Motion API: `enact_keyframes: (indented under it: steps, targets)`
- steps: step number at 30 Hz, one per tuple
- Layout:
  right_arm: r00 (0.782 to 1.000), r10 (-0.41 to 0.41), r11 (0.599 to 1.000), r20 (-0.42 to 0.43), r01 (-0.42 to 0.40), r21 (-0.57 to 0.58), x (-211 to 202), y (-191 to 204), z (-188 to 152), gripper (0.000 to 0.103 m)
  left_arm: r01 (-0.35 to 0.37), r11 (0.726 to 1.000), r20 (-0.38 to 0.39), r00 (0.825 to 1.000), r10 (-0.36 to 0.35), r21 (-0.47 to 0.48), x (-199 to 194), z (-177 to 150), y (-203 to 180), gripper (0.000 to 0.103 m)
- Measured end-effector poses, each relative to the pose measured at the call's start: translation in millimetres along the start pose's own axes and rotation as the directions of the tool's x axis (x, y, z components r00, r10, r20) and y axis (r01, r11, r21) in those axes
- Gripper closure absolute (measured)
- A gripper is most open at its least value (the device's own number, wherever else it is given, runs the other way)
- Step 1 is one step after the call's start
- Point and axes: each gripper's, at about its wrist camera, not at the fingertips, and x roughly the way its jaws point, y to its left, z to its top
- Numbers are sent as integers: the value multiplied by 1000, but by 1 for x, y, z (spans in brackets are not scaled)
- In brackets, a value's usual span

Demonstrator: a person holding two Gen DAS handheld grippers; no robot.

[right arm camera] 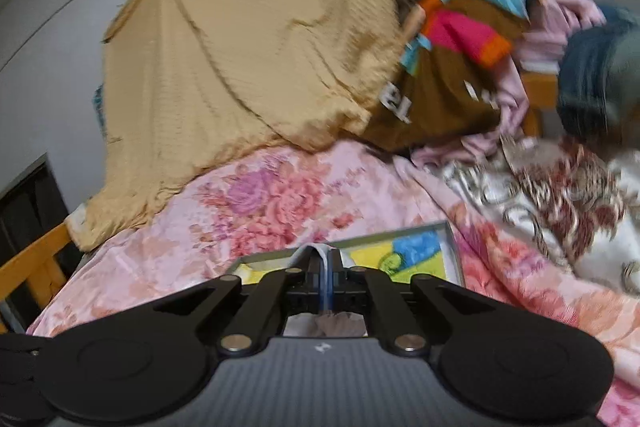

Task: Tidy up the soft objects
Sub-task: 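Lift foam strip with left tool while right tool carries grey cloth toward tray, then lower foam strip into tray with left tool while right tool releases grey cloth there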

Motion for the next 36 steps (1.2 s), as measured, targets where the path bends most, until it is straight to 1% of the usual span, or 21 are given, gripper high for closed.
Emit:
enact_keyframes:
  steps: [2,6,7,10,12,14,17,19,20,22,23,25,26,28,30,31,33,34,36]
  targets:
    - [999,-8,998,-36,10,58,15,-16,0,101,0,1000,-6,1000,0,-28,22,8,1,92]
    - [997,-11,994,-75,19,106,32,-37,-5,100,2,997,-25,1000,-4,-77,63,21,0,92]
    - [996,-5,991,-93,17,134,35,-43,-7,99,3,996,-32,999,-6,-84,71,22,-2,92]
    - [989,2,980,-147,27,197,43,-57,-11,96,7,996,-61,998,-13,-91,96,25,-6,92]
    - [983,-11,978,-181,48,202,47,-63,-13,94,17,996,-92,995,-25,-86,109,22,-9,92]
    - [979,-14,978,-204,56,200,49,-65,-14,92,18,998,-103,994,-25,-67,118,20,-11,91]
    - [974,-13,976,-228,62,209,50,-68,-15,81,21,997,-123,992,-30,-71,126,16,-13,91]
    - [970,-10,977,-243,61,206,51,-68,-15,70,20,997,-132,991,-30,-78,128,13,-13,91]
    - [968,-7,977,-251,60,204,51,-68,-16,67,17,997,-136,990,-27,-79,129,12,-14,91]
    - [966,-9,978,-260,63,199,52,-68,-15,56,14,996,-142,990,-26,-83,131,11,-15,90]
    - [965,-12,979,-264,65,194,52,-68,-15,54,14,996,-144,989,-26,-83,131,10,-16,90]
    - [963,-17,981,-270,69,181,51,-67,-15,48,11,997,-141,990,-23,-81,129,10,-17,86]
    - [962,-22,982,-273,71,173,51,-66,-14,46,9,997,-139,990,-21,-81,127,10,-18,83]
    - [960,-37,987,-279,79,142,50,-64,-13,37,11,996,-137,990,-22,-83,124,10,-17,82]
    - [959,-54,990,-278,88,109,49,-60,-12,31,22,997,-140,990,-32,-69,119,11,-17,74]
    - [959,-55,991,-278,86,102,49,-59,-12,27,22,998,-141,989,-30,-56,117,11,-18,73]
    - [959,-53,992,-280,82,93,47,-56,-11,22,20,999,-145,989,-26,-46,110,11,-17,65]
    - [959,-54,993,-280,81,87,46,-55,-10,20,19,998,-145,989,-26,-51,107,11,-15,63]
    - [959,-61,994,-276,84,73,43,-53,-9,17,11,997,-138,990,-21,-73,99,11,-12,53]
